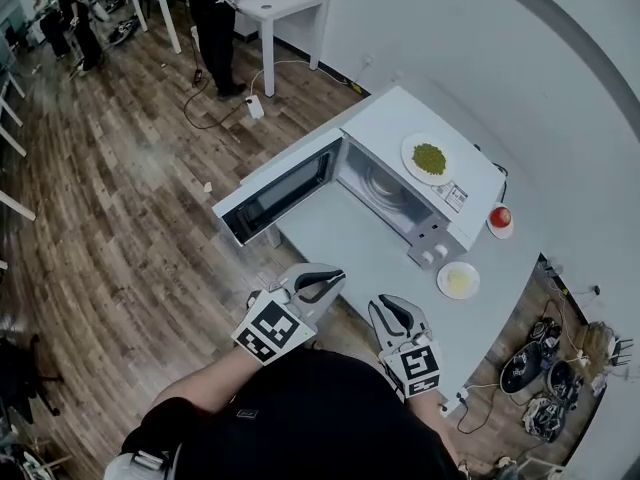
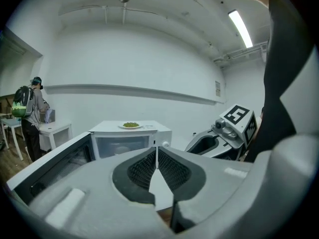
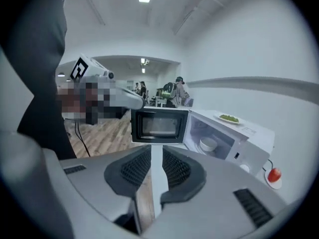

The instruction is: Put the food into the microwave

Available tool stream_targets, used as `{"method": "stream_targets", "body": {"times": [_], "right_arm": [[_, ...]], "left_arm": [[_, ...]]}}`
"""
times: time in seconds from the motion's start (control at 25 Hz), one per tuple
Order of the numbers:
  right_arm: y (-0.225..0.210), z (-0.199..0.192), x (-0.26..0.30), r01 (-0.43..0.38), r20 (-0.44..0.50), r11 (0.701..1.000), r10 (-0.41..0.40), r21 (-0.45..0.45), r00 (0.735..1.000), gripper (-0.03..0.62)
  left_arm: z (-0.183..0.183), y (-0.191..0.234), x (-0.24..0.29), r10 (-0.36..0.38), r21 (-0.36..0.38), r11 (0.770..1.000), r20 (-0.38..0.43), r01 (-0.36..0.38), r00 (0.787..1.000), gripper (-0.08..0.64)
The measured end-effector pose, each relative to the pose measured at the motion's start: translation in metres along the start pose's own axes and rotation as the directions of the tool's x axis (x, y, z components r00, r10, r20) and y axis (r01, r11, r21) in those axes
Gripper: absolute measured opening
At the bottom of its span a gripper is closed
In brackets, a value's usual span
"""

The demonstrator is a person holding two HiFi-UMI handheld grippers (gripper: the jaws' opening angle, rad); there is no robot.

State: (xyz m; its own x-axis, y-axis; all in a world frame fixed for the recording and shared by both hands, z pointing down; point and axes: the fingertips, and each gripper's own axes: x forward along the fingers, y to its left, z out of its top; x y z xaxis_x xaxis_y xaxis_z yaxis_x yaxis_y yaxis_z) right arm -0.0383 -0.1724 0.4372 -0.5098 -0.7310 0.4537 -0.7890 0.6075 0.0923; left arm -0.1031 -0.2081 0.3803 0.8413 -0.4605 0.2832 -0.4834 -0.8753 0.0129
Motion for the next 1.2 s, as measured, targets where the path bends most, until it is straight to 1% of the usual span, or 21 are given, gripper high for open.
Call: {"method": "stream_targets", "body": {"times": [0.08,0.16,0.28,0.36,0.44,0.48,0.56,0.64,0.72,0.8,0.88,0.96,1.04,1.08,1.2], "right_arm": [[0.003,0.000,-0.036,0.007,0.060,1.000,-0.009,0.022,0.998,0.071],[0.002,-0.004,-0.073,0.016,0.117,0.998,-0.023,0.057,0.993,0.063],[0.006,-0.023,-0.133,0.013,0.178,0.985,-0.044,0.170,0.983,0.052],[0.013,-0.047,-0.169,0.024,0.179,0.976,-0.064,0.215,0.982,0.048],[0.022,-0.077,-0.196,0.036,0.146,0.971,-0.072,0.237,0.987,0.046],[0.026,-0.093,-0.207,0.036,0.128,0.964,-0.072,0.262,0.989,0.043],[0.030,-0.115,-0.229,0.040,0.117,0.941,-0.084,0.335,0.990,0.038],[0.031,-0.123,-0.249,0.057,0.140,0.920,-0.119,0.387,0.983,0.028],[0.026,-0.129,-0.265,0.089,0.151,0.904,-0.166,0.418,0.974,0.022],[0.017,-0.136,-0.276,0.137,0.141,0.885,-0.220,0.444,0.965,0.018],[0.004,-0.136,-0.282,0.185,0.149,0.870,-0.280,0.458,0.949,0.017],[-0.007,-0.126,-0.282,0.222,0.172,0.860,-0.331,0.460,0.928,0.015],[-0.013,-0.109,-0.277,0.237,0.204,0.860,-0.358,0.452,0.911,0.015],[-0.015,-0.099,-0.273,0.233,0.223,0.865,-0.359,0.445,0.906,0.015],[-0.013,-0.070,-0.256,0.200,0.275,0.891,-0.329,0.408,0.903,0.015]], "left_arm": [[0.005,-0.035,0.004,-0.005,0.004,1.000,0.011,0.005,1.000,0.021],[0.010,-0.070,0.015,-0.019,-0.007,1.000,0.026,0.019,0.999,0.021],[0.018,-0.138,0.033,-0.084,-0.062,0.994,0.049,0.087,0.995,0.021],[0.021,-0.191,0.043,-0.145,-0.064,0.987,0.048,0.148,0.988,0.021],[0.022,-0.240,0.052,-0.212,-0.034,0.976,0.034,0.213,0.977,0.021],[0.022,-0.261,0.056,-0.245,-0.023,0.969,0.025,0.246,0.969,0.021],[0.020,-0.296,0.061,-0.304,-0.009,0.953,0.003,0.304,0.953,0.021],[0.022,-0.319,0.064,-0.346,0.017,0.938,-0.014,0.346,0.938,0.021],[0.028,-0.334,0.067,-0.383,0.048,0.922,-0.018,0.384,0.924,0.021],[0.036,-0.341,0.069,-0.413,0.084,0.907,-0.009,0.412,0.911,0.021],[0.045,-0.337,0.067,-0.418,0.120,0.902,0.004,0.414,0.909,0.021],[0.050,-0.325,0.063,-0.406,0.142,0.905,0.012,0.401,0.914,0.021],[0.052,-0.311,0.057,-0.396,0.156,0.908,0.012,0.389,0.918,0.021],[0.052,-0.304,0.054,-0.390,0.159,0.910,0.012,0.383,0.921,0.021],[0.051,-0.279,0.042,-0.354,0.148,0.926,0.023,0.347,0.935,0.021]]}}
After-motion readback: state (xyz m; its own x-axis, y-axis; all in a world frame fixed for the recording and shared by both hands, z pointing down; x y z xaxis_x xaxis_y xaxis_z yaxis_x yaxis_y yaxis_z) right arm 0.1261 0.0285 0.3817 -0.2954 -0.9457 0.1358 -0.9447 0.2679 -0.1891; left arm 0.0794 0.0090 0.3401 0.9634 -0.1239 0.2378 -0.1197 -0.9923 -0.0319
